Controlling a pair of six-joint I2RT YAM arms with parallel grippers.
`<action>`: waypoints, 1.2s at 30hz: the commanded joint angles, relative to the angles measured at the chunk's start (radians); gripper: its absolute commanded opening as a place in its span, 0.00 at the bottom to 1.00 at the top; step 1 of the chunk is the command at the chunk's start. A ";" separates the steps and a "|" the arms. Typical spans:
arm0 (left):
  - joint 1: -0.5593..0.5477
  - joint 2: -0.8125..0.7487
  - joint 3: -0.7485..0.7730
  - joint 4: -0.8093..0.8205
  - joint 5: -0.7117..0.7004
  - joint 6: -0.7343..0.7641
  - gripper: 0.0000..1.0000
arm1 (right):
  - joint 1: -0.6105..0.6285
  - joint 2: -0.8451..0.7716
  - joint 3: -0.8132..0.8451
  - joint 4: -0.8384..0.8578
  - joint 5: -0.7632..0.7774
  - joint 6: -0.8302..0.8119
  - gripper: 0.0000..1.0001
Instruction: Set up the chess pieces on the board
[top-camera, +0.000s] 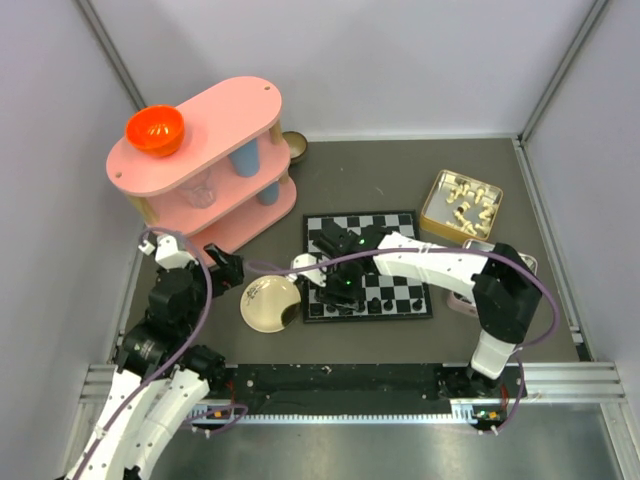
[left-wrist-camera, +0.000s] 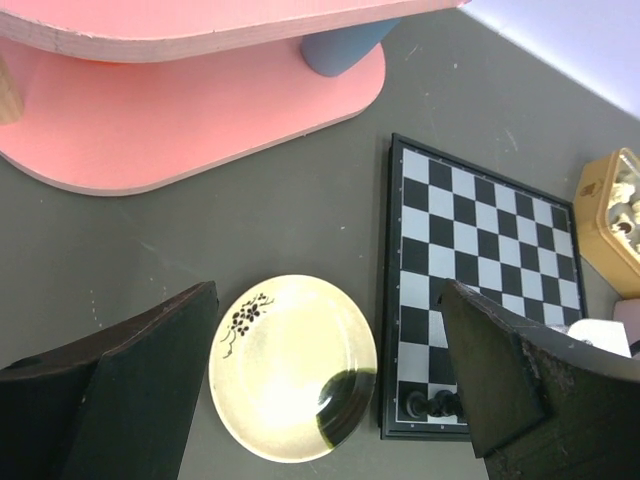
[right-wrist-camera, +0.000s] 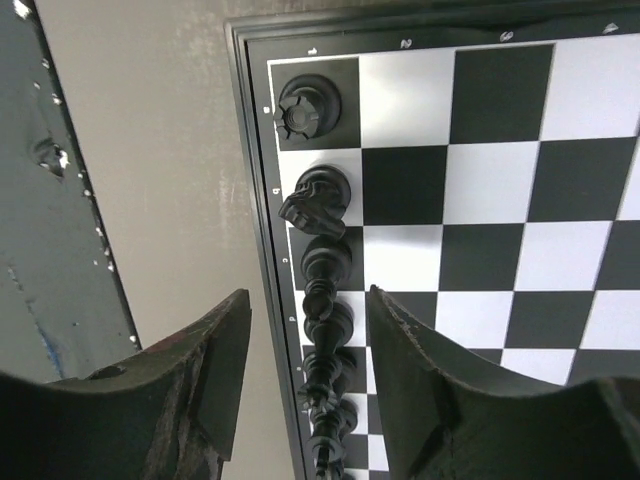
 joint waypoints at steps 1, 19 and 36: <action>0.003 -0.061 0.034 0.056 -0.008 0.012 0.99 | -0.033 -0.086 0.095 -0.056 -0.054 0.004 0.51; 0.003 0.168 0.060 0.378 0.392 0.034 0.99 | -0.718 -0.355 0.172 -0.188 -0.355 -0.129 0.71; -0.003 0.571 0.183 0.545 0.690 0.048 0.97 | -1.351 -0.261 -0.042 -0.168 -0.117 -0.557 0.74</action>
